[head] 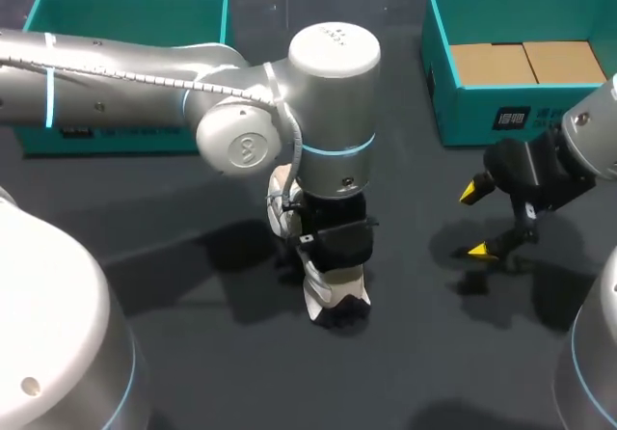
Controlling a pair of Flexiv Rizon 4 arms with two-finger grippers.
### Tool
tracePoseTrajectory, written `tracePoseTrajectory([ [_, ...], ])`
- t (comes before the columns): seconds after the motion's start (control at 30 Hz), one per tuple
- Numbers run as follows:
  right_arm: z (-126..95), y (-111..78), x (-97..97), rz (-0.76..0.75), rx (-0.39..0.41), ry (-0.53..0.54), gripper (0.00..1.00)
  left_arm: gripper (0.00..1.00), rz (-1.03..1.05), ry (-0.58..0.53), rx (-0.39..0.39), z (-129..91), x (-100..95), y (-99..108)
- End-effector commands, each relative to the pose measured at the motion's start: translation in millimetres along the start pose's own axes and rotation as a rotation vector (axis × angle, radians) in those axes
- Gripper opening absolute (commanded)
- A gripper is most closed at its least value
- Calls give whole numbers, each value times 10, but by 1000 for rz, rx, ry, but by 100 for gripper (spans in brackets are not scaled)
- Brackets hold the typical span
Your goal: Take the shoe out of the shoebox, open the shoe tongue, remove and reinsert the insole, then place the shoe into the shoebox
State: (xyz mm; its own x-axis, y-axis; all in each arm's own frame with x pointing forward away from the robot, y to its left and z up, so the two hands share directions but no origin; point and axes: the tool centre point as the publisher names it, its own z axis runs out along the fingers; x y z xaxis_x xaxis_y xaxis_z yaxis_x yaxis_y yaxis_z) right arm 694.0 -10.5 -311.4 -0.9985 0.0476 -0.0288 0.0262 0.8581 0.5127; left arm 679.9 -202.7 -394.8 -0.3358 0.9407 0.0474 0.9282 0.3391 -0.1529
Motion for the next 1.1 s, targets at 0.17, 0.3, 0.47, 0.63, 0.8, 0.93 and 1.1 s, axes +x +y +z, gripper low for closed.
tracePoseTrajectory([
  [0.17, 3, 1, 11, 0, 2, -2, 100, 0, 29, -96, -54, -225, 35, 48],
  [0.3, 3, 1, 11, 0, 2, -2, 100, 0, 38, -135, -81, -434, 82, -1],
  [0.47, 3, 1, 11, 0, 2, -2, 100, 0, 33, -144, -167, -511, 63, 29],
  [0.63, 3, 1, 11, 0, 2, -2, 100, 0, 12, -134, -202, -484, 14, 120],
  [0.8, 3, 1, 11, 0, 2, -2, 100, 28, -5, -116, -237, -493, -8, 174],
  [0.93, 3, 1, 11, 0, 2, -2, 100, 42, -10, -111, -256, -498, -36, 206],
  [1.1, 3, 1, 11, 0, 2, -2, 100, 51, -15, -103, -262, -489, -62, 227],
])
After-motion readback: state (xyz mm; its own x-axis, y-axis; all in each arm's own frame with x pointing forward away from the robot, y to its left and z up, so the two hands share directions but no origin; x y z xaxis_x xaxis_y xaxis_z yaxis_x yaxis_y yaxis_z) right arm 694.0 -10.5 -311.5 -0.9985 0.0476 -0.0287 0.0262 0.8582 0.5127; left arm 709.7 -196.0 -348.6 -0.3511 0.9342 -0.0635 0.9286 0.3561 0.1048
